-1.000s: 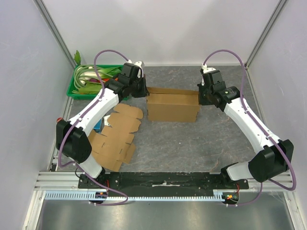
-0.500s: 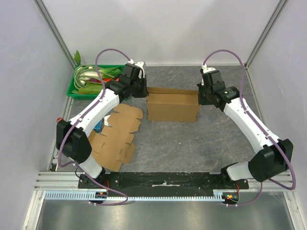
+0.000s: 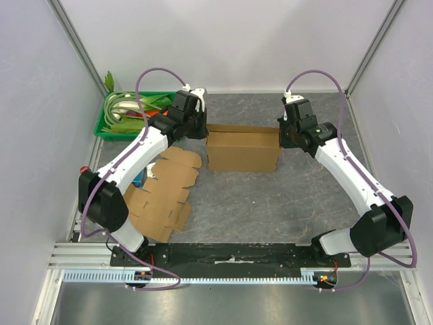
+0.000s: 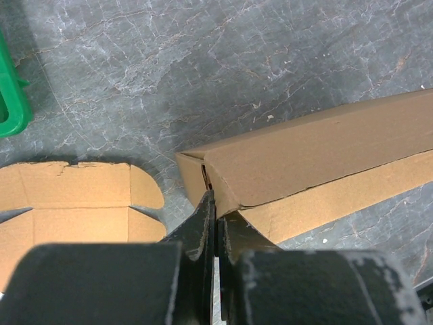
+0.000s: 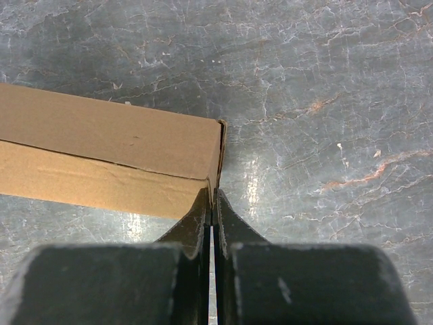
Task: Fold the paper box
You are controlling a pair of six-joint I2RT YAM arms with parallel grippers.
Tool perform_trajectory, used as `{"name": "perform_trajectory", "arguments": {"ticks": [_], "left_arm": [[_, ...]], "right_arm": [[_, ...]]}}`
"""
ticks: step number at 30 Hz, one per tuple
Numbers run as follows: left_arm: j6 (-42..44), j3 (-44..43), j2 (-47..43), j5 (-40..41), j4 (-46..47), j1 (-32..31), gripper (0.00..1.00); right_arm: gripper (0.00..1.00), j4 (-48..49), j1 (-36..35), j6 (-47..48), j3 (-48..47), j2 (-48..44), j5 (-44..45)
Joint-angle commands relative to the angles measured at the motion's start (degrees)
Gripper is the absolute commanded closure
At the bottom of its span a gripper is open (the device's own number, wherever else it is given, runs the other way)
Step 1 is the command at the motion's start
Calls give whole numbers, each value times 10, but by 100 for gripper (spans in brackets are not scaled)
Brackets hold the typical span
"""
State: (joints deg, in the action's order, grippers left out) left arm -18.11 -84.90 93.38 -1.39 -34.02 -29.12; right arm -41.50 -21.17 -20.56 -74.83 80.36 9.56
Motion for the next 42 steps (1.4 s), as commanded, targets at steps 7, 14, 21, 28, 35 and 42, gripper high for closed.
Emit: {"name": "perform_trajectory", "arguments": {"ticks": [7, 14, 21, 28, 35, 42], "left_arm": [[-92, 59, -8, 32, -40, -3, 98], [-129, 181, -71, 75, 77, -6, 98], [-93, 235, -88, 94, 142, -9, 98], [-83, 225, -67, 89, 134, -9, 98], [-75, 217, -59, 92, 127, -9, 98], [-69, 214, -58, 89, 123, -12, 98]], "right_arm": [[100, -8, -12, -17, 17, 4, 12], [100, 103, -37, -31, 117, -65, 36], [88, 141, -35, -18, 158, -101, 49], [69, 80, -19, 11, 86, -85, -3], [57, 63, 3, 42, 21, -68, -59], [56, 78, 19, 70, -25, -19, -65]]}}
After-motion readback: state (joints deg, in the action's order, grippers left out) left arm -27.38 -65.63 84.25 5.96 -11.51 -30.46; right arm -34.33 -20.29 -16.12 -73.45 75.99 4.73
